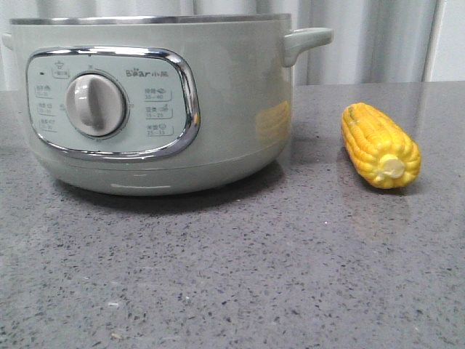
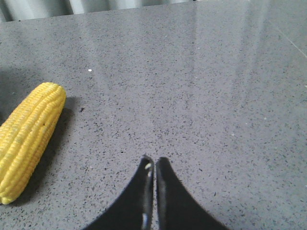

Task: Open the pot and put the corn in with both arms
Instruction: 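Carry the lid beside the pot and lower it onto the table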

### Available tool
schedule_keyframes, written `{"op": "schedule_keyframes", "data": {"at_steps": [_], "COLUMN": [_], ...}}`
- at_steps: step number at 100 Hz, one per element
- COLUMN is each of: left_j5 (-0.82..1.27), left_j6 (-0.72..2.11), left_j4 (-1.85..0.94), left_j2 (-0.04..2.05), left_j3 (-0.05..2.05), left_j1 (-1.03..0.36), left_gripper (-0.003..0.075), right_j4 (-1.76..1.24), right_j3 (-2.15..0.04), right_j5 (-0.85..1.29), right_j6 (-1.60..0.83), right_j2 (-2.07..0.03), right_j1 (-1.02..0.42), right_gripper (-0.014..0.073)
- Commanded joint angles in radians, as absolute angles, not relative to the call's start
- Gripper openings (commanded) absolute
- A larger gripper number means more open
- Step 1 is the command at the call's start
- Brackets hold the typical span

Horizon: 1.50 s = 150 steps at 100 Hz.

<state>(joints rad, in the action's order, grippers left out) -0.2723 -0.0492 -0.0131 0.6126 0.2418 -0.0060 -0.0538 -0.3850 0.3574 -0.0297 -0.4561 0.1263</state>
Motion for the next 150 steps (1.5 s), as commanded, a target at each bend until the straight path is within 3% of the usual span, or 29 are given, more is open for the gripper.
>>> {"op": "schedule_keyframes", "data": {"at_steps": [1, 71, 150], "left_j5": [-0.456, -0.540, -0.554], "left_j6": [-0.058, -0.080, -0.084], "left_j4": [-0.024, 0.000, 0.049], "left_j2": [0.622, 0.932, 1.102], "left_j3": [0.267, 0.260, 0.260], "left_j1": [-0.022, -0.059, -0.134], "left_gripper": [-0.0020, -0.0020, -0.0020], "right_j4": [-0.055, -0.055, -0.055], "right_j3": [-0.412, -0.412, -0.412], "right_j5": [0.275, 0.277, 0.277], "right_j6": [-0.035, -0.035, -0.035], "right_j2": [-0.468, -0.468, -0.468], "right_j1": [0.129, 0.129, 0.129], "right_gripper": [-0.0074, -0.0074, -0.0074]}}
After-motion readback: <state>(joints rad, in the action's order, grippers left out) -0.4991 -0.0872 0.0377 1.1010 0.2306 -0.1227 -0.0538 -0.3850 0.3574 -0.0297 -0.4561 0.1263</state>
